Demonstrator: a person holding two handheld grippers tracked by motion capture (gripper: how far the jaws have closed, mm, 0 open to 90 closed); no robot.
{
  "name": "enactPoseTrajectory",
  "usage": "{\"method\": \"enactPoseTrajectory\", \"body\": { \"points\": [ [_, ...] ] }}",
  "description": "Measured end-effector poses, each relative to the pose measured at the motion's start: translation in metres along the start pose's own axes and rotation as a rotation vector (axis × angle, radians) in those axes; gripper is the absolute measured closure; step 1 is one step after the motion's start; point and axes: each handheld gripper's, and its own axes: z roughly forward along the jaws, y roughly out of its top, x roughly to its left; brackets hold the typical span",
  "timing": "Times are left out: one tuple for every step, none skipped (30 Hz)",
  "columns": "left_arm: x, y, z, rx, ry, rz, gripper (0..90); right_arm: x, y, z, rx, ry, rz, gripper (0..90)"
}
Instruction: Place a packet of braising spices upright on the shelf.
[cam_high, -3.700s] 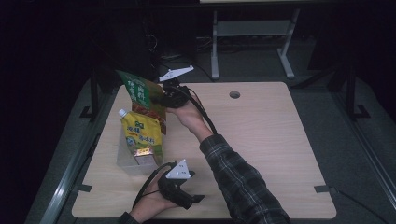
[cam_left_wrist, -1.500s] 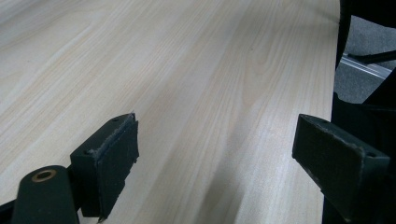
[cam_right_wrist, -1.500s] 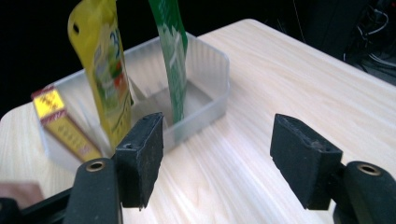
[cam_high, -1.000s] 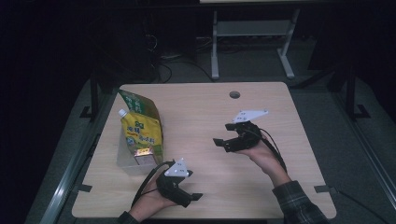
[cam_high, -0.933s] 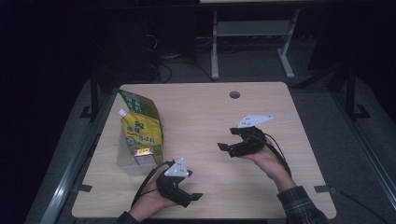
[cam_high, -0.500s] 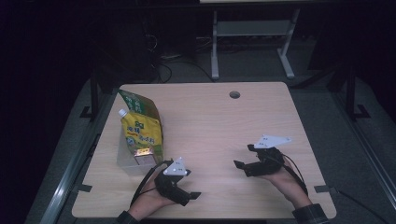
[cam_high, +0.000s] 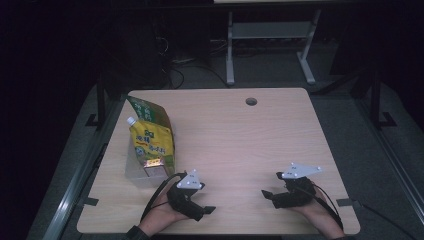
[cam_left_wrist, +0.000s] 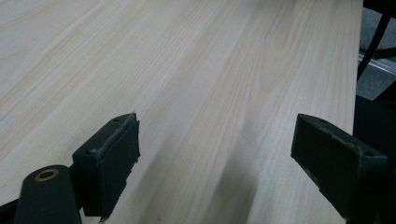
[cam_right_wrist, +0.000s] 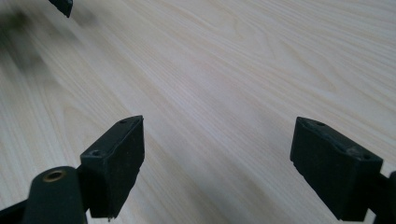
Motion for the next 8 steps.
{"method": "enactPoseTrajectory", "body": {
  "points": [
    [-0.0001,0.0,0.0003,-0.001,-0.001,-0.001,14.8,-0.0003,-0.0003,-0.0007,-0.002,-0.003,-0.002,17.3],
    [-0.0001,0.0001,0.0005,-0.001,-0.002,0.002,14.8,-0.0006,-0.0002,-0.0009,-0.008,-0.007,-0.001,17.2],
    [-0.0006,0.0001,0.001,-0.004,0.0,-0.001,14.8,-0.0008,0.0002,-0.0012,-0.013,-0.008,0.002,17.3],
    [-0.0004,0.0001,0.001,-0.001,-0.001,0.004,14.8,-0.0008,0.0004,-0.0017,-0.018,-0.01,0.005,17.2],
    [-0.0004,0.0001,0.0011,-0.001,-0.002,0.003,14.7,-0.0008,0.0005,-0.002,-0.021,-0.008,0.004,17.2],
    [-0.0004,0.0001,0.0012,-0.001,-0.001,0.004,14.7,-0.0009,0.0005,-0.0019,-0.024,-0.009,0.001,17.3],
    [-0.0005,-0.0001,0.0017,-0.007,-0.001,0.0,14.7,-0.0009,0.0003,-0.0016,-0.025,-0.01,-0.002,17.2],
    [-0.0005,-0.0001,0.0017,-0.007,-0.001,0.0,14.7,-0.0009,0.0003,-0.0016,-0.025,-0.01,-0.002,17.2]
  ]
}}
